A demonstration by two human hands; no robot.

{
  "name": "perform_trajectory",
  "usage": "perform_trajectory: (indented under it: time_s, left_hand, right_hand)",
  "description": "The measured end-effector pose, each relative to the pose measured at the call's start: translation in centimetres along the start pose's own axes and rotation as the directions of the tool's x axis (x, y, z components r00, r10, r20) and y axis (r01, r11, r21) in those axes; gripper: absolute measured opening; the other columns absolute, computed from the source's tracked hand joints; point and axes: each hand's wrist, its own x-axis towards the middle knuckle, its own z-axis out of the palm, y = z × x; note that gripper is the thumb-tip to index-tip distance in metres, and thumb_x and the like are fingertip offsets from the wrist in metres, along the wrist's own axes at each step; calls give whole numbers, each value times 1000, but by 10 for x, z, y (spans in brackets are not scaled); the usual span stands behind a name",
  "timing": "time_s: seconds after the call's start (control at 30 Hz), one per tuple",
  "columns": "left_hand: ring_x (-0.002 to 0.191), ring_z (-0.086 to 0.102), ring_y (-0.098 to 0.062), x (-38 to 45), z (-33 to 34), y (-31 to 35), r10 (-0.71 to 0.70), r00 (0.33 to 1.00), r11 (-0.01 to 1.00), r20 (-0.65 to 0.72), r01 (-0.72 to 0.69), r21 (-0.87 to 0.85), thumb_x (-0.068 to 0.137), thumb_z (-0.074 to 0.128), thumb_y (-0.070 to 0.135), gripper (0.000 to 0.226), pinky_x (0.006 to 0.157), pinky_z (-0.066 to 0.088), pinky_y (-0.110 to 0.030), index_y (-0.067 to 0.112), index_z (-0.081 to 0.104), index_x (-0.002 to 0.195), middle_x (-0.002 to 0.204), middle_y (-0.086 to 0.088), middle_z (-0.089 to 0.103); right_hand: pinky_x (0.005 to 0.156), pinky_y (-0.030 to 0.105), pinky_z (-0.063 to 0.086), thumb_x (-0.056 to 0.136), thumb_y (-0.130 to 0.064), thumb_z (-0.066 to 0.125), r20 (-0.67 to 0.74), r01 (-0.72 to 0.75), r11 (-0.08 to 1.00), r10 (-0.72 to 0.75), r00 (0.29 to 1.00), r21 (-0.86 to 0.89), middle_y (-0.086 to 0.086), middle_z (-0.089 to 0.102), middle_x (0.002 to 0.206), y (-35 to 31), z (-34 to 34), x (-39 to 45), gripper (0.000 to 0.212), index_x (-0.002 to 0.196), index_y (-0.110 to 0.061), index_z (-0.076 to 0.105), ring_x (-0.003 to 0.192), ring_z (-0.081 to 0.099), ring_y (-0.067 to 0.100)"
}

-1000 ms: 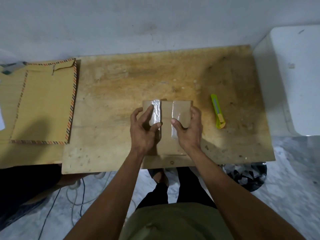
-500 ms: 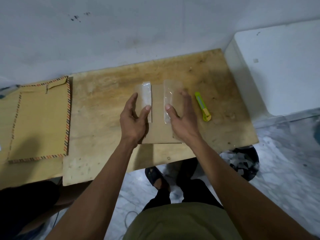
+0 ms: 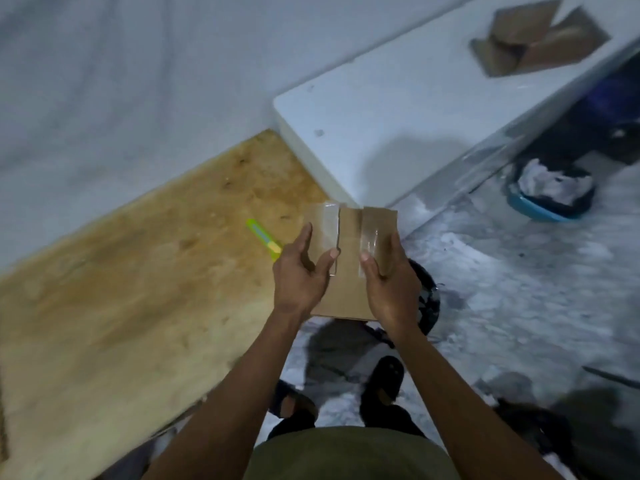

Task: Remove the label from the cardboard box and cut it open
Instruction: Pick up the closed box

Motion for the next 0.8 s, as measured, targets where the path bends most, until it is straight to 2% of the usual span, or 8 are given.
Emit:
perform_trajectory:
  time_s: [0.07, 0.1, 0.23, 0.33, 0.5, 0.57, 0.67, 0.8]
  left_hand:
    - [93, 63, -18, -5, 47, 16, 25, 996, 995, 87, -33, 93, 90, 60, 57, 76, 77, 44, -28, 17, 40, 151, 101, -8, 68]
    - [95, 62, -21, -7, 71, 21, 37, 991, 989, 128, -54, 139, 93, 54, 57, 74, 75, 40, -26, 18, 37, 152, 99, -9, 65]
    - [113, 56, -30, -16, 152, 34, -29, 962, 974, 272, -34, 225, 95, 56, 43, 68, 84, 37, -24, 22, 31, 155, 121, -14, 58]
    - [110, 60, -36, -26, 194, 23, -78, 945, 963, 317, -12, 270, 91, 65, 37, 68, 86, 43, -32, 20, 39, 152, 119, -23, 62]
    - [118, 58, -32, -34, 232, -19, -252, 889, 918, 383, 94, 386, 95, 61, 28, 55, 90, 43, -33, 13, 47, 145, 136, -15, 57]
    - [116, 59, -32, -28, 249, -47, -290, 867, 899, 406, 101, 426, 97, 57, 32, 48, 82, 39, -28, 9, 52, 139, 133, -16, 59]
    - [114, 59, -33, -12, 278, -87, -350, 845, 877, 404, 143, 459, 97, 57, 33, 42, 87, 45, -34, 8, 59, 130, 129, -16, 61]
    - [78, 56, -26, 12, 319, -128, -385, 843, 850, 375, 165, 501, 93, 60, 26, 26, 73, 48, -41, 0, 61, 93, 95, -21, 65]
  right_hand:
    - [98, 19, 33, 92, -48, 60, -65, -73, 997, 74, 995, 14, 6, 50, 147, 26, -37, 14, 74, 154, -20, 28, 133, 49, 22]
    - [99, 17, 31, 92, -46, 62, -82, -109, 993, 112, 990, 34, 5, 50, 147, 40, -55, 21, 74, 153, -20, 29, 134, 48, 21]
    - [106, 28, 32, 95, -39, 57, -67, -228, 973, 225, 972, -27, 8, 43, 152, 106, -102, 47, 70, 155, -21, 25, 137, 43, 27]
    - [103, 37, 39, 96, -35, 52, 15, -317, 942, 320, 947, -107, 12, 42, 150, 151, -116, 56, 70, 156, -23, 18, 132, 46, 31]
    - [99, 37, 42, 99, -40, 47, 132, -417, 895, 437, 890, -158, 12, 44, 148, 211, -92, 56, 67, 156, -20, 19, 128, 50, 30]
    - [101, 37, 41, 99, -43, 45, 155, -461, 876, 480, 864, -145, 10, 42, 151, 235, -74, 60, 65, 155, -19, 23, 130, 48, 30]
    - [104, 36, 39, 100, -44, 43, 146, -524, 839, 542, 828, -146, 9, 41, 152, 273, -45, 73, 62, 152, -15, 29, 134, 45, 30]
    - [87, 35, 42, 102, -38, 40, 142, -540, 820, 567, 812, -188, 13, 52, 135, 321, -13, 100, 49, 143, -10, 42, 115, 55, 31]
